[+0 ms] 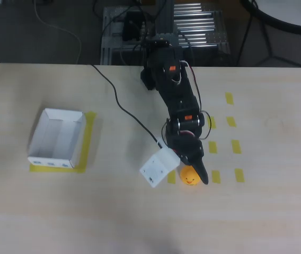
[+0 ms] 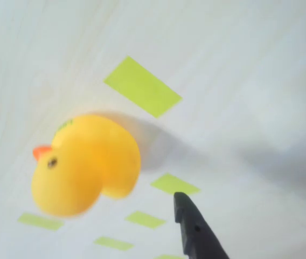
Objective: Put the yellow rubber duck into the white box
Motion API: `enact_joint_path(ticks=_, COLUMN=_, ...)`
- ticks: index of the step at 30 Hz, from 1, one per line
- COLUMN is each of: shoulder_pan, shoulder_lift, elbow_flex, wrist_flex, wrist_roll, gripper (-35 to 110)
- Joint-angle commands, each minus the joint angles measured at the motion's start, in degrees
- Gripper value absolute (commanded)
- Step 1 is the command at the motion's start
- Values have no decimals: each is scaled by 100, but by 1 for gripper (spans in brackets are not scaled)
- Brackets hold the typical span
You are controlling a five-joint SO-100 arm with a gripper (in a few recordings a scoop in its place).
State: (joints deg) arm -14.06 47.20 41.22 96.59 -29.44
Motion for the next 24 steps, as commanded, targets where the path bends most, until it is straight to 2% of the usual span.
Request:
enact_joint_path(ticks=1, shoulder_pan=-18, shoulder_lift=-149, elbow_flex=-1011, wrist_flex=141, wrist_roll=-105, gripper=58)
enact_joint_path(ticks=9, shoulder_pan=-97, shoulder_lift=-967, elbow_flex=-1564, wrist_flex=149, wrist_roll=-308, gripper=49)
enact_joint_path(ticks=10, shoulder_pan=-105, shoulder_lift=-984, elbow_flex=-1573, wrist_flex=149, wrist_roll=-316, gripper=37)
enact_joint_path(ticks=12, shoulder_pan=-114, shoulder_lift=-993, elbow_flex=-1749, wrist_flex=149, wrist_roll=-62, gripper=3)
enact_joint_path(ticks=13, shoulder_pan=-114, shoulder_lift=-958, elbow_flex=-1837, wrist_flex=149, wrist_roll=53, gripper=0)
enact_joint_path(ticks=17, shoulder_pan=18, shoulder_lift=-123, elbow_flex=-1714, wrist_flex=176, wrist_roll=316, gripper=0)
enact_joint_path(ticks=24, shoulder_pan=993, shoulder_lift=3621, elbow_flex=-492, wrist_flex=18, wrist_roll=800, gripper=0)
